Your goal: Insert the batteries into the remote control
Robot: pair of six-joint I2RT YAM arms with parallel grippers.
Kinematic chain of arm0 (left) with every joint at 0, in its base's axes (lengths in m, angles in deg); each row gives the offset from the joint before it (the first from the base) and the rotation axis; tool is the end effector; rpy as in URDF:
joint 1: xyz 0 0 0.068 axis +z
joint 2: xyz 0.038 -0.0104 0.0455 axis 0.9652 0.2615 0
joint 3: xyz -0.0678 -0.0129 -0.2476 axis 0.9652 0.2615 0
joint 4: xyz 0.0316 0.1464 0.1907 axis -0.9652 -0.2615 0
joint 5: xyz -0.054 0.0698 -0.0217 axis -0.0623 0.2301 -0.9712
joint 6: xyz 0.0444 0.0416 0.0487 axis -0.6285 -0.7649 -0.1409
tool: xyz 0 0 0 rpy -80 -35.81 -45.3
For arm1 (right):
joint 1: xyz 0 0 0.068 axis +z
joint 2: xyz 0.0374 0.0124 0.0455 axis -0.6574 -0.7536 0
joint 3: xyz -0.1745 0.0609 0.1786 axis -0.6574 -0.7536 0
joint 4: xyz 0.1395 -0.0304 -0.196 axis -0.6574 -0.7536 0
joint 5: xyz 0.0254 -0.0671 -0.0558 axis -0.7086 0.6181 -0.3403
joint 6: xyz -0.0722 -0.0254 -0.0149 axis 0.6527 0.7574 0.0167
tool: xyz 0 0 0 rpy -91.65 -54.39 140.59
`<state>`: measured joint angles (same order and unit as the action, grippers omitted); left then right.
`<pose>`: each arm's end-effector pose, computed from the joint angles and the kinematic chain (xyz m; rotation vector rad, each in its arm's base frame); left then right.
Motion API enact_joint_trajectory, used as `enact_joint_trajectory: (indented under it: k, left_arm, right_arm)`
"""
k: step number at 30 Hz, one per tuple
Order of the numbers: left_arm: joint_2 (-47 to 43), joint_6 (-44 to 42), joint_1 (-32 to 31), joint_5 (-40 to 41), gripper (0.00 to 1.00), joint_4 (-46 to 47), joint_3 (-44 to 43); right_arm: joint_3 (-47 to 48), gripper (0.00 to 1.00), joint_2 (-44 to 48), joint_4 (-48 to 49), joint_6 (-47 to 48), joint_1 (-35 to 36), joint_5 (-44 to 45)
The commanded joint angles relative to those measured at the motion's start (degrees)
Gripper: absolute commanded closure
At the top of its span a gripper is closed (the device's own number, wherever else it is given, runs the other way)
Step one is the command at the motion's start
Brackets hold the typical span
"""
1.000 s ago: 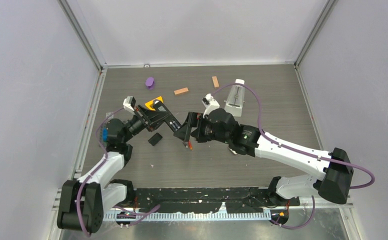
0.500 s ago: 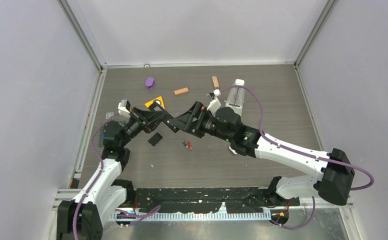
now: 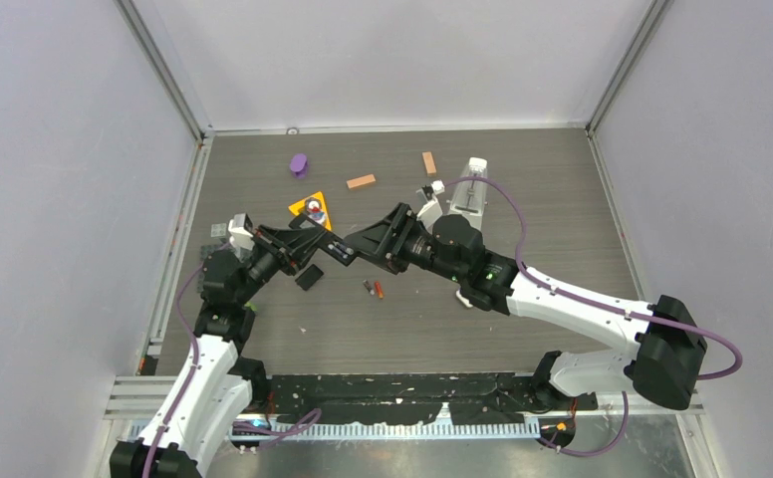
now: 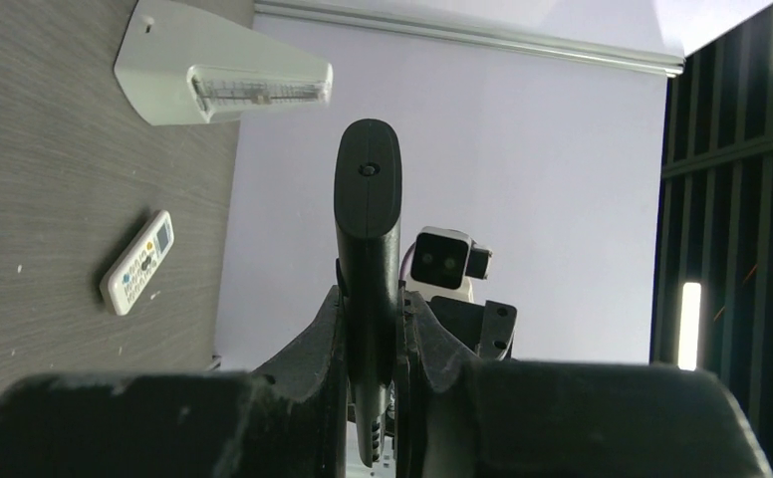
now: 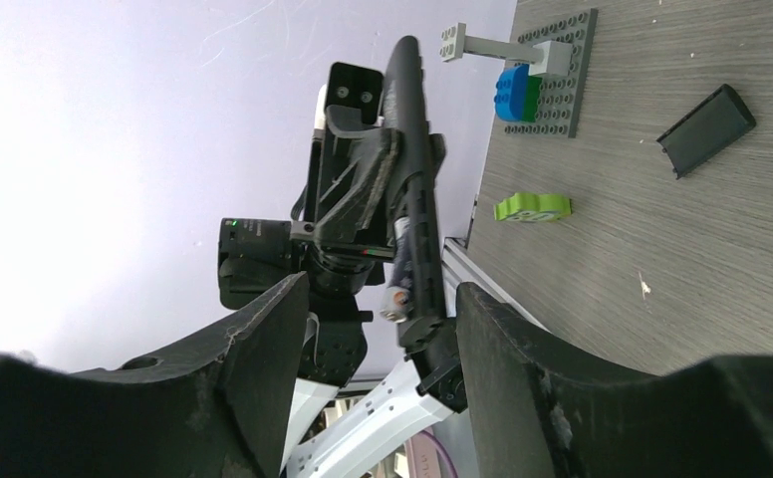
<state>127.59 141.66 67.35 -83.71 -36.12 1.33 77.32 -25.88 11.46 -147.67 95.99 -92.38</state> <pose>0.1847 -0.0577 0.2551 -0.9608 1.6288 -1.7841 0.1775 0.2594 0.3070 0.2726 2.0045 1.6302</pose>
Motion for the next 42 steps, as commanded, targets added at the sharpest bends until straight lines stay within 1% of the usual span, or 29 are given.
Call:
enact_joint_trajectory:
  k: [1, 6, 8, 10, 13, 15, 23, 30, 36, 39, 42]
  left_arm:
    - [0.0, 0.8, -0.2, 1.2, 1.00, -3.5, -2.0]
    - [0.3, 1.5, -0.5, 1.8, 1.00, -3.0, -1.8]
    - [0.2, 1.6, -0.7, 1.9, 1.00, -2.7, -1.9]
    - [-0.1, 1.7, -0.9, 2.2, 1.00, -2.7, -1.8]
    - [-0.5, 1.9, -1.1, 2.5, 1.00, -3.0, -1.7]
    - [-0.7, 1.9, -1.3, 2.8, 1.00, -3.2, -1.5]
    - [-0.2, 2.0, -2.4, 2.5, 1.00, -2.5, -1.4]
    - [-0.9, 2.9, -3.1, 2.8, 1.00, -2.0, -0.7]
    - [-2.1, 2.4, -3.7, 2.6, 1.00, -2.6, -0.6]
    - [-3.0, 1.0, -3.8, 2.6, 1.00, -3.2, -0.8]
    - [-3.6, -1.9, -3.8, 3.1, 1.00, -3.8, -1.5]
  right_arm:
    - [0.4, 0.40, 0.1, 3.4, -0.3, -0.2, -0.3]
    - [1.1, 0.40, 0.5, 1.3, 1.4, 0.0, -1.1]
    - [1.0, 0.42, 0.3, 0.9, 1.3, 0.0, -1.5]
    - [1.1, 0.45, 0.0, 0.9, 1.2, 0.1, -2.1]
    - [1.1, 0.60, -0.3, 0.9, 1.0, 0.2, -2.2]
    - [1.2, 0.63, -0.2, 0.6, 1.1, 0.3, -2.0]
    - [1.8, 0.65, -1.1, -0.4, 1.1, 0.4, -2.0]
    - [2.3, 0.73, -2.2, -1.6, 0.9, 0.4, -2.2]
    - [2.8, 0.75, -2.6, -3.0, 0.9, 0.4, -1.9]
    - [3.3, 0.76, -2.7, -5.2, 1.4, 0.4, -1.1]
    - [4.8, 0.78, -2.8, -10.4, 3.3, 0.4, 0.1]
